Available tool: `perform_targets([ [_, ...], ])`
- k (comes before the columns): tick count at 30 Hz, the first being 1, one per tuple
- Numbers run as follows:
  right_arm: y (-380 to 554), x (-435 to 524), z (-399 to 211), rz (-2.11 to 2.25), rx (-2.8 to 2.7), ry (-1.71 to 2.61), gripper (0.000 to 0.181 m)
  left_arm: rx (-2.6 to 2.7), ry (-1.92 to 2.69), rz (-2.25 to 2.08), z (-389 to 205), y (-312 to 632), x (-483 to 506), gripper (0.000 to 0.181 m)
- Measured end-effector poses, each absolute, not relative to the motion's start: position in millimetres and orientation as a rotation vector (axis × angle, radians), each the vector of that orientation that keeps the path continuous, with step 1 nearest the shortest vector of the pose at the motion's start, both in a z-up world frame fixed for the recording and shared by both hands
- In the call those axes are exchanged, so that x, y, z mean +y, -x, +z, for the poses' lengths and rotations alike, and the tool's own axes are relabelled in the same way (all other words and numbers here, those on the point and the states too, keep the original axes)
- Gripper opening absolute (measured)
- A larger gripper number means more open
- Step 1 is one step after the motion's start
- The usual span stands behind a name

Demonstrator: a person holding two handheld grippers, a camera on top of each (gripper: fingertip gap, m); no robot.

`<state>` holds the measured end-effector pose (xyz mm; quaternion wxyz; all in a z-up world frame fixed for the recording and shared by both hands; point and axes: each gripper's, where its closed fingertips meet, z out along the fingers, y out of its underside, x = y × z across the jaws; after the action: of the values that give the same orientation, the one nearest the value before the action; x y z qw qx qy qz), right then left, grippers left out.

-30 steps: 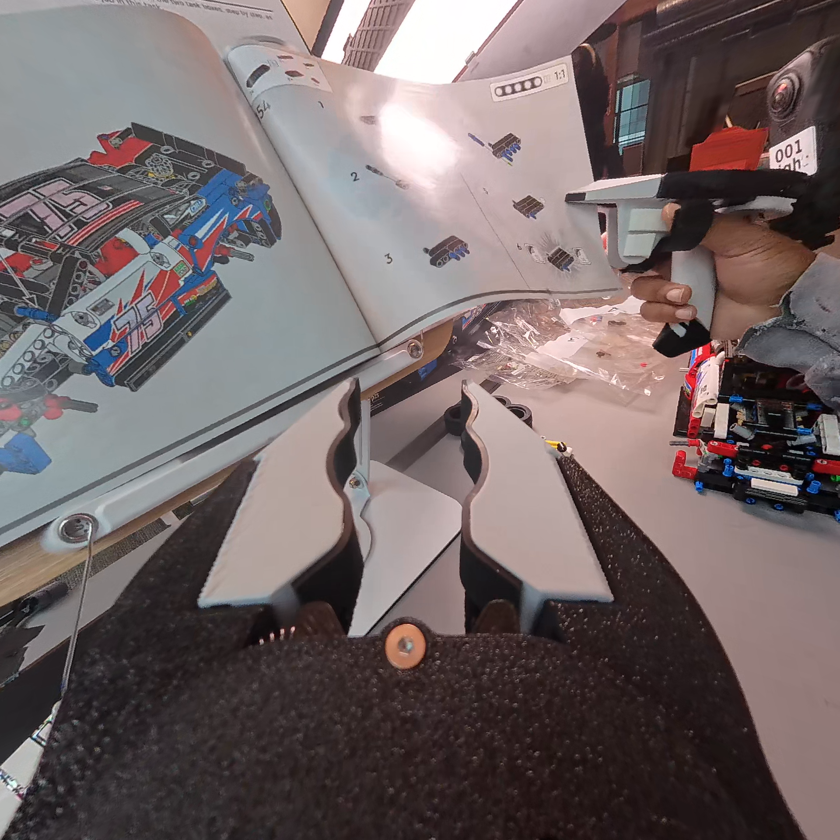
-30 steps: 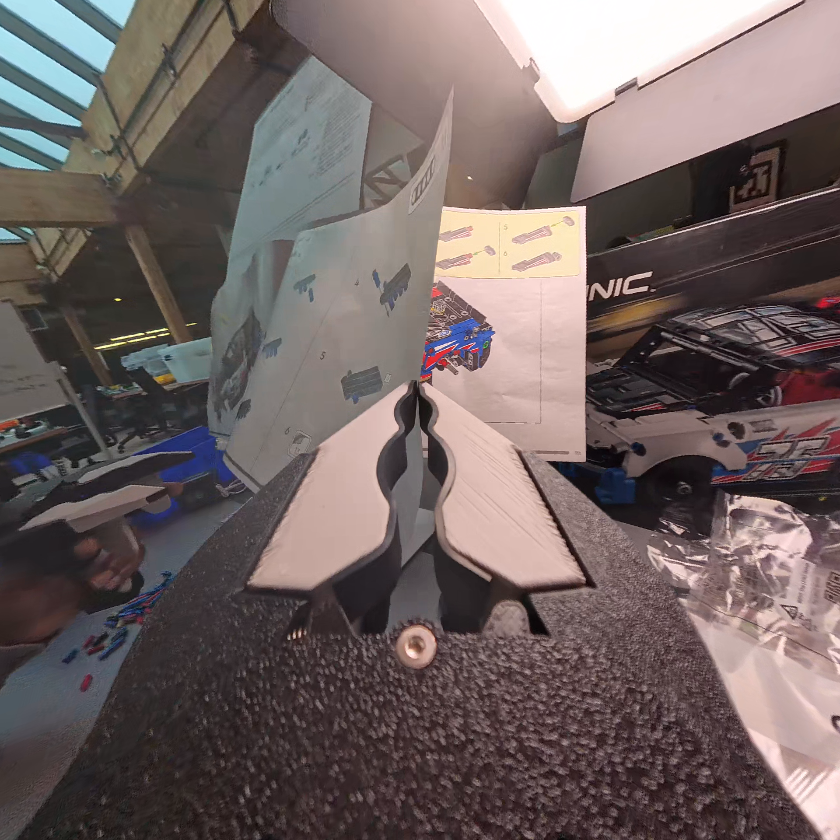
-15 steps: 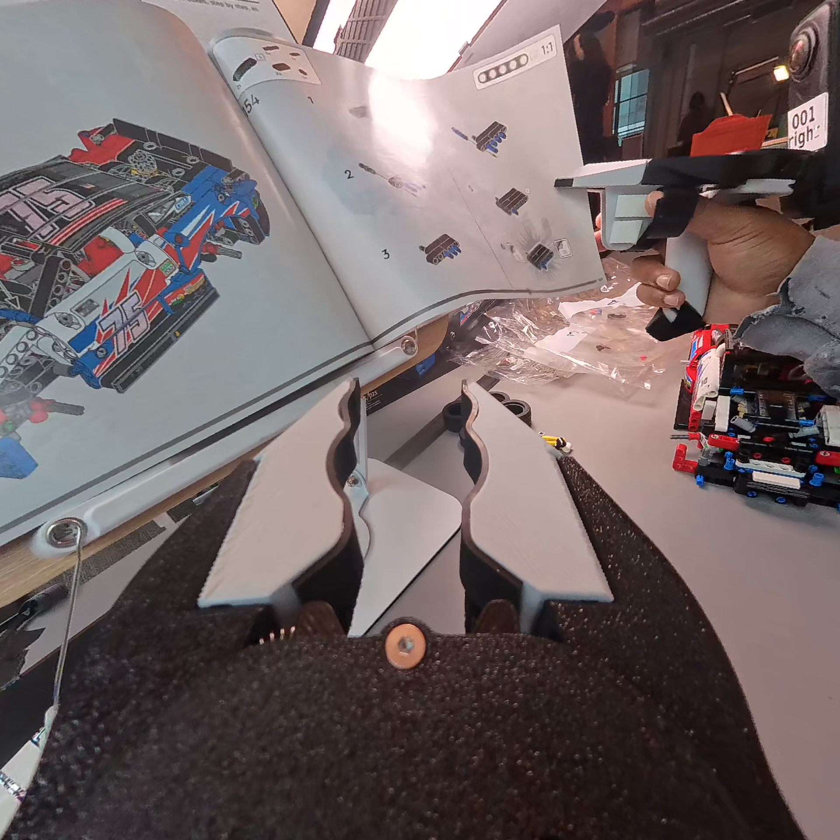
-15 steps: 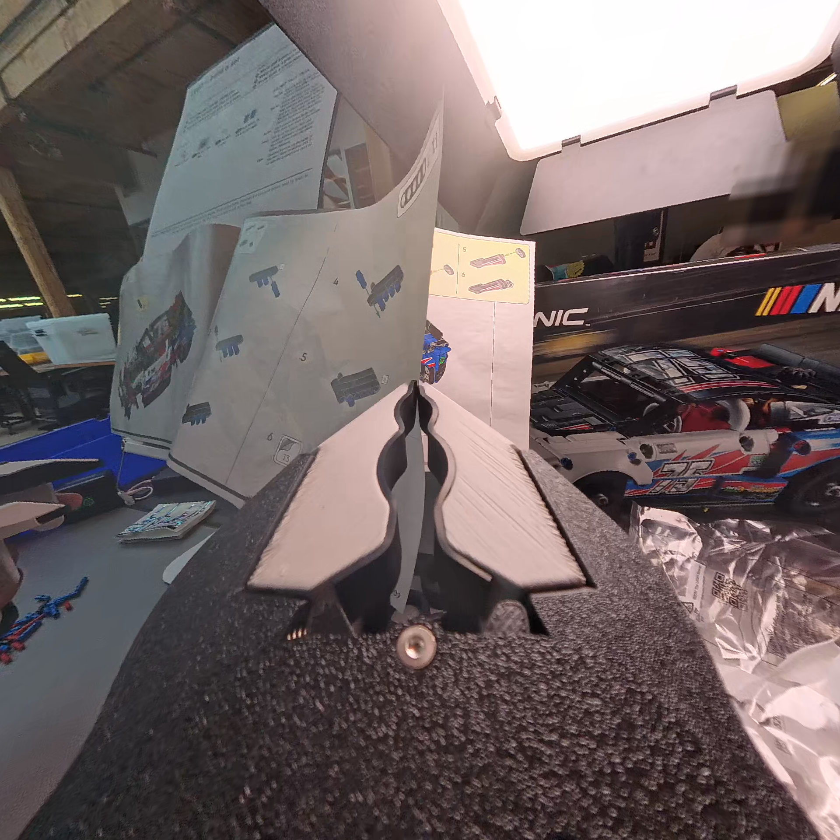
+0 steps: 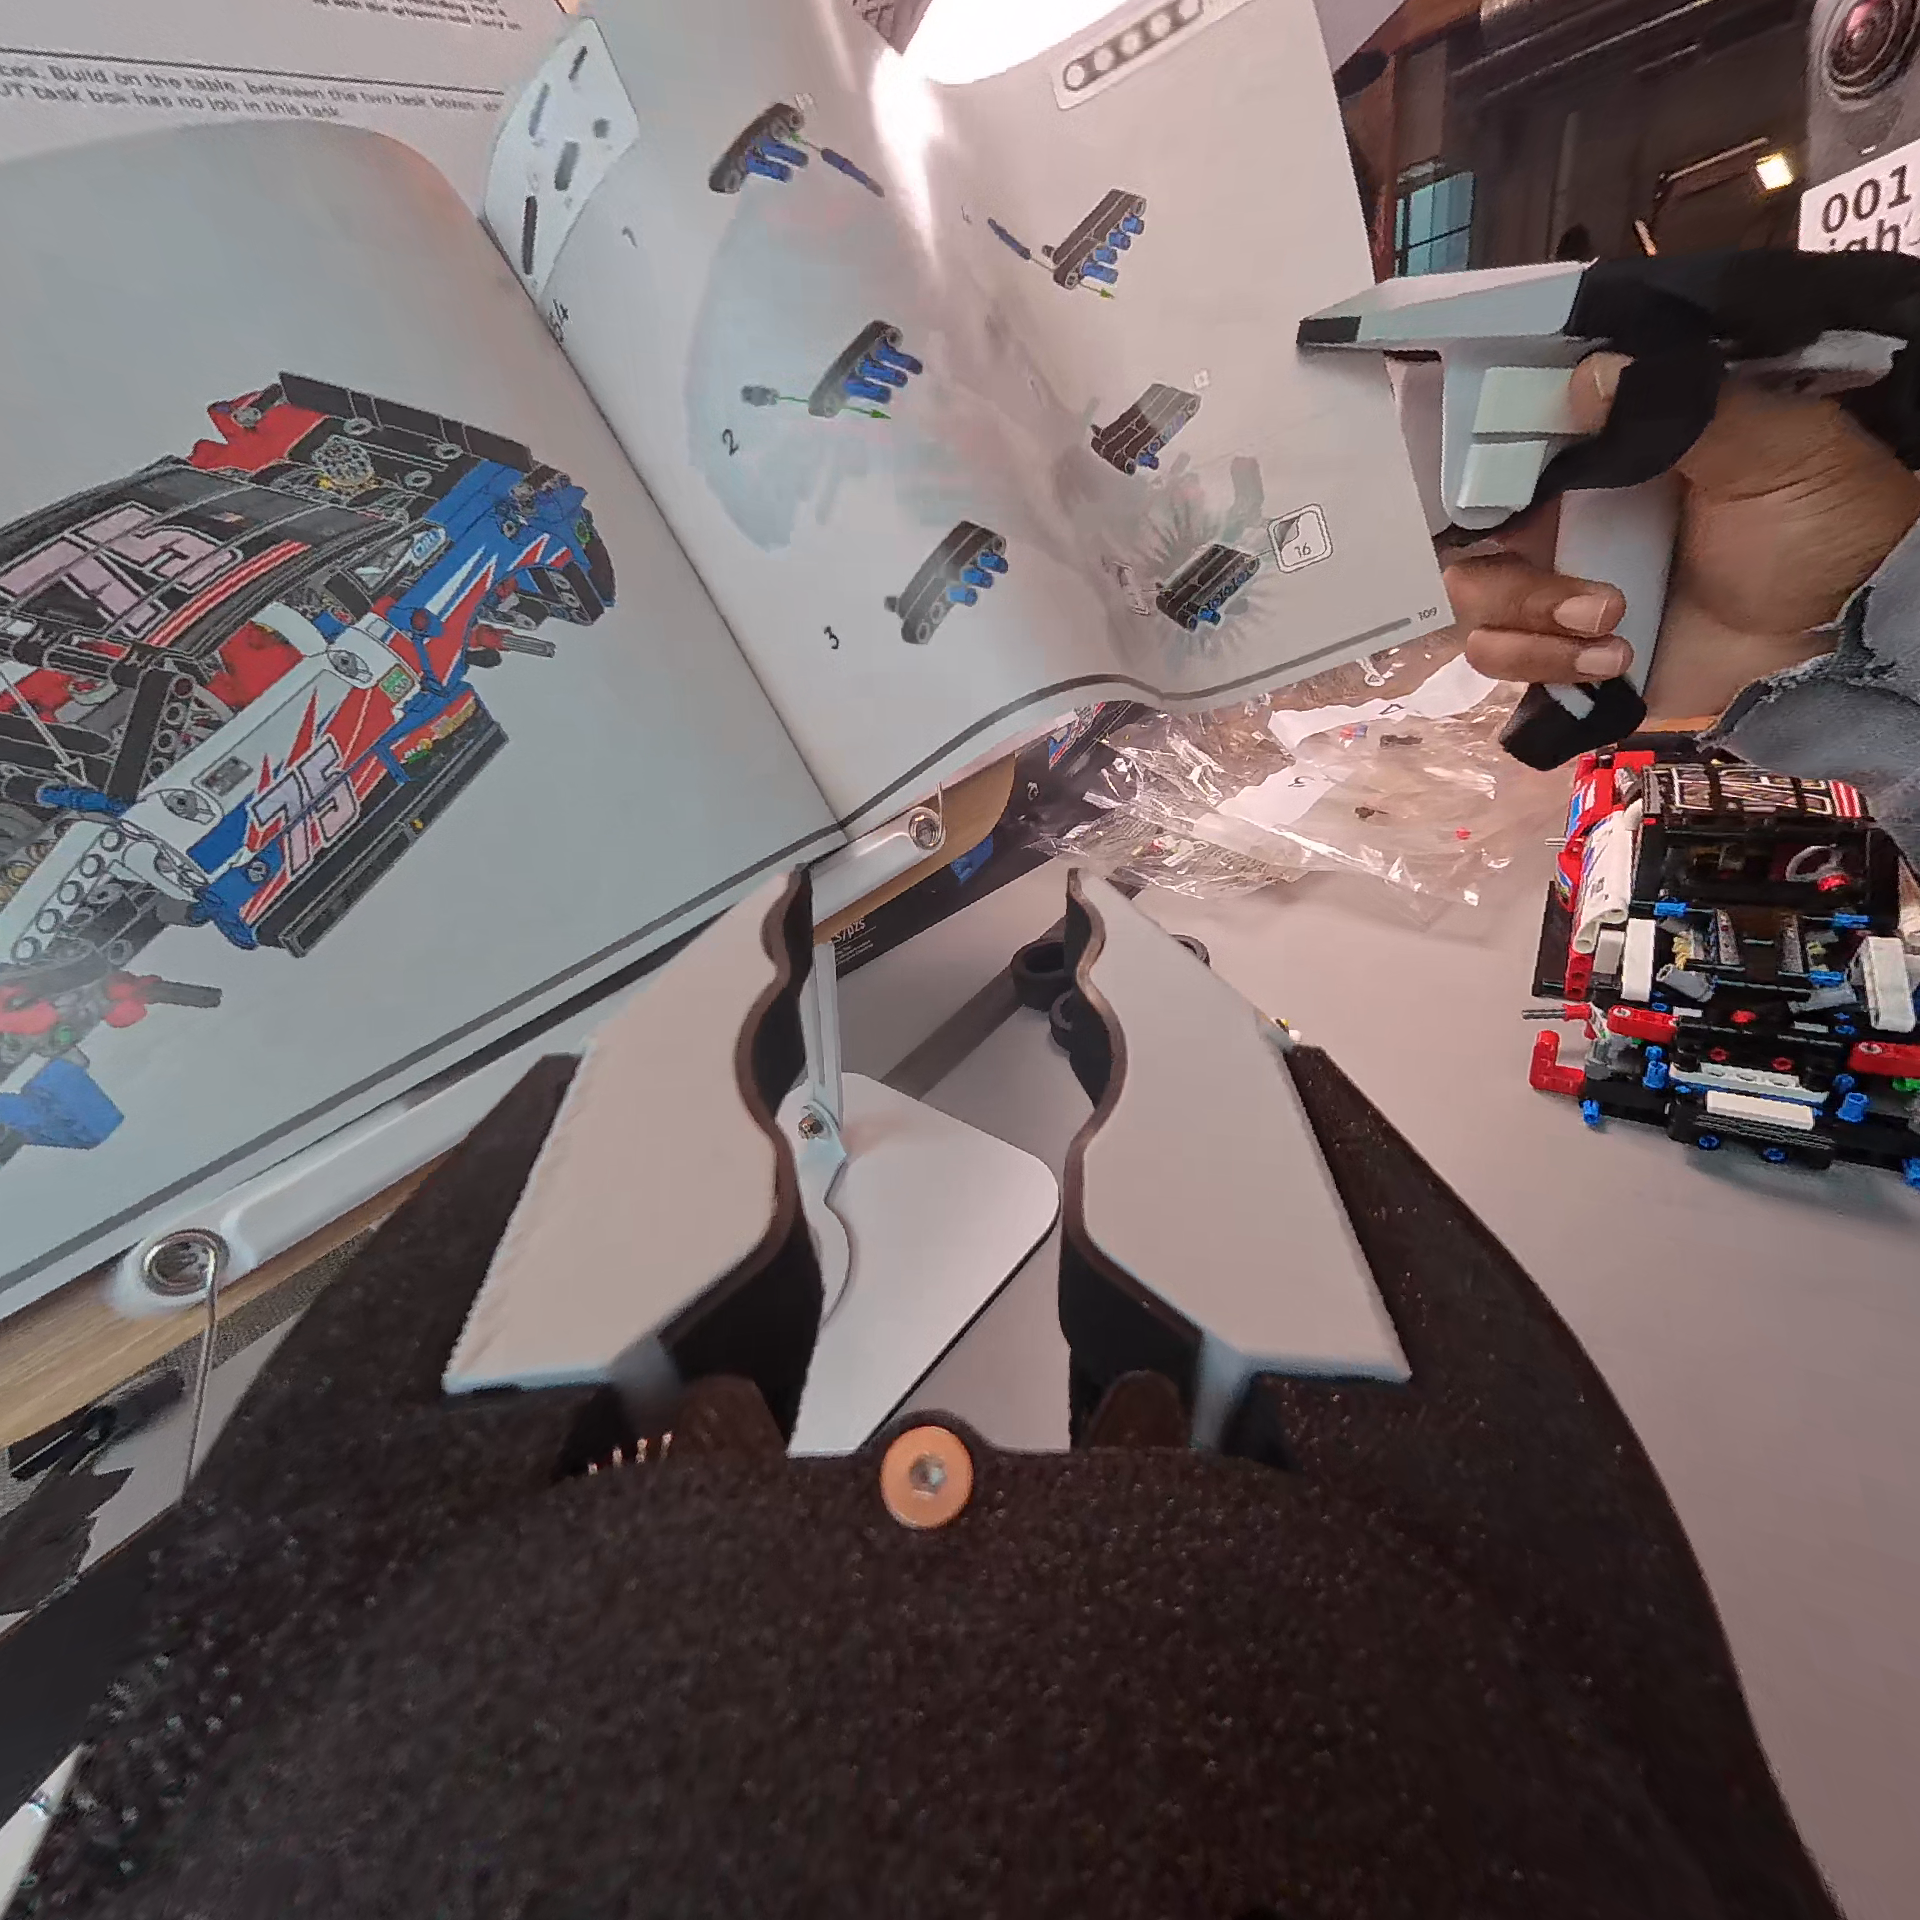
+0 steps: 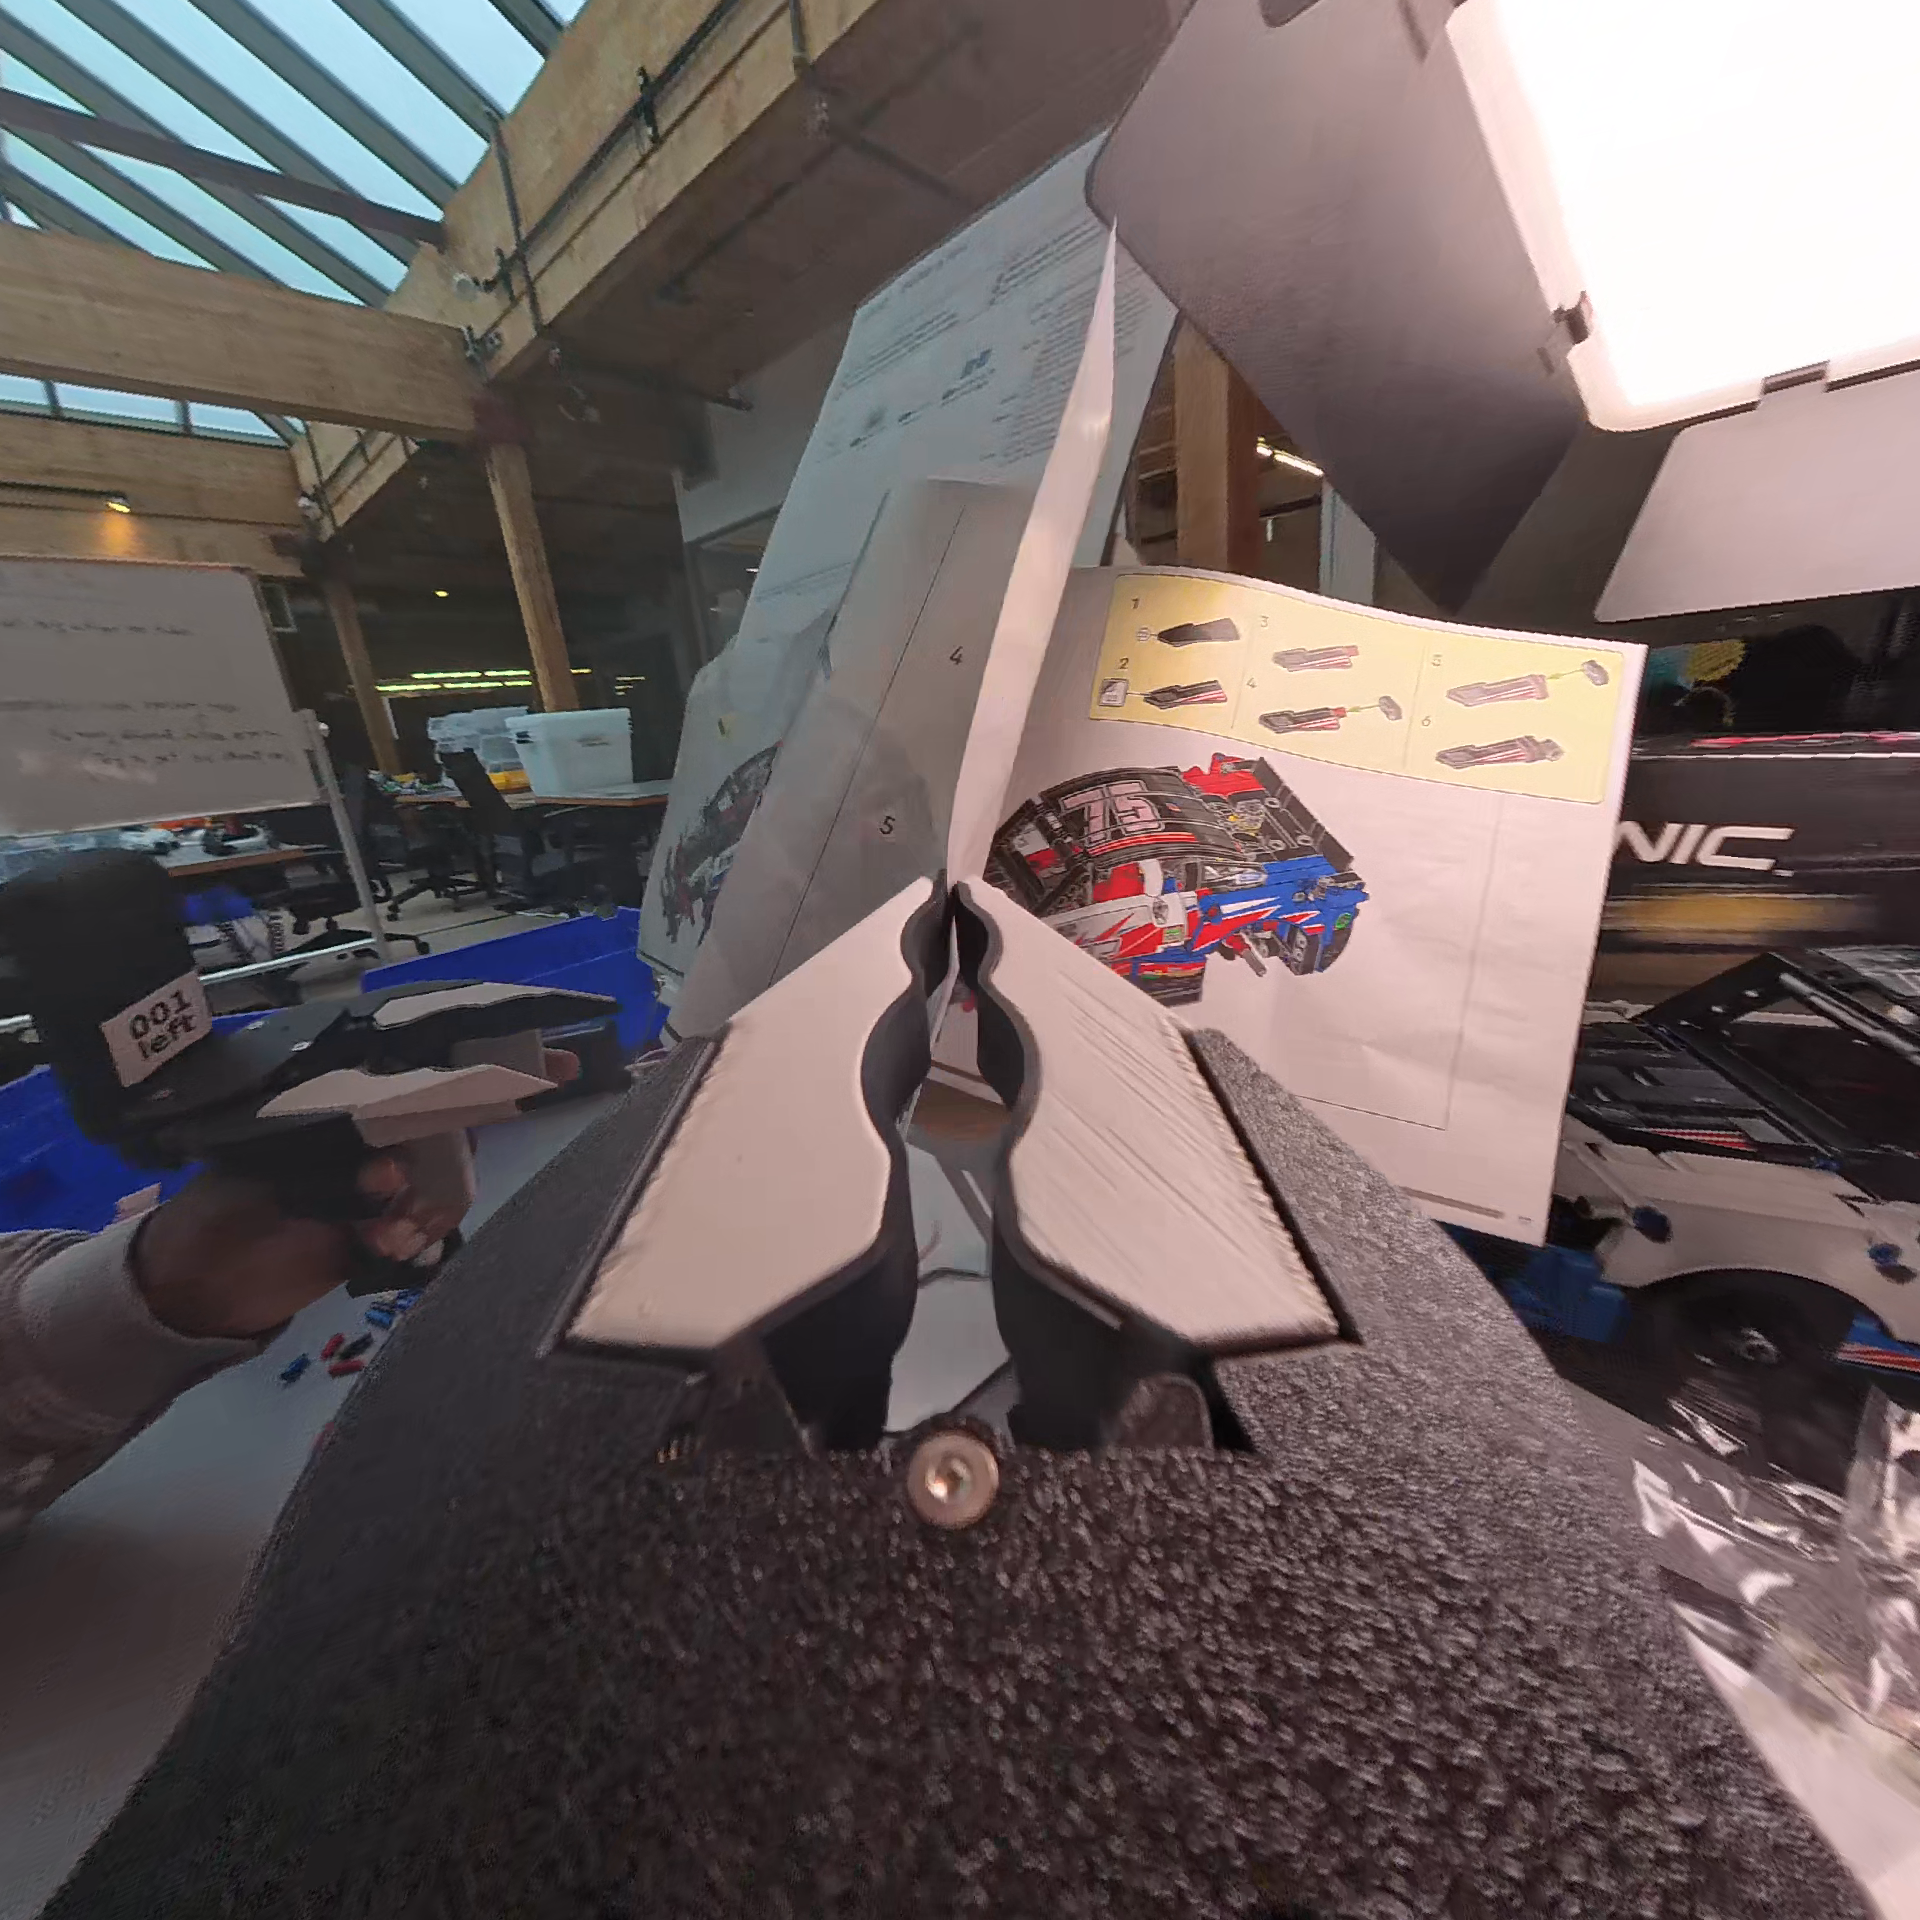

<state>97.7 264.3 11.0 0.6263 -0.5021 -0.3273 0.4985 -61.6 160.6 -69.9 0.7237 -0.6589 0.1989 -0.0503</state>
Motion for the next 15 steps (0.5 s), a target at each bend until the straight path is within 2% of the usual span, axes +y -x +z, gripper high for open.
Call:
perform_targets([
  [9,-26,187,22,1.451,-0.939,1.077,0.0,0.455,1.423,0.075,-62,64,160,0.076],
  [15,36,128,22,1.711,-0.918,1.098,0.0,0.373,1.343,0.162,-42,89,152,0.05],
])
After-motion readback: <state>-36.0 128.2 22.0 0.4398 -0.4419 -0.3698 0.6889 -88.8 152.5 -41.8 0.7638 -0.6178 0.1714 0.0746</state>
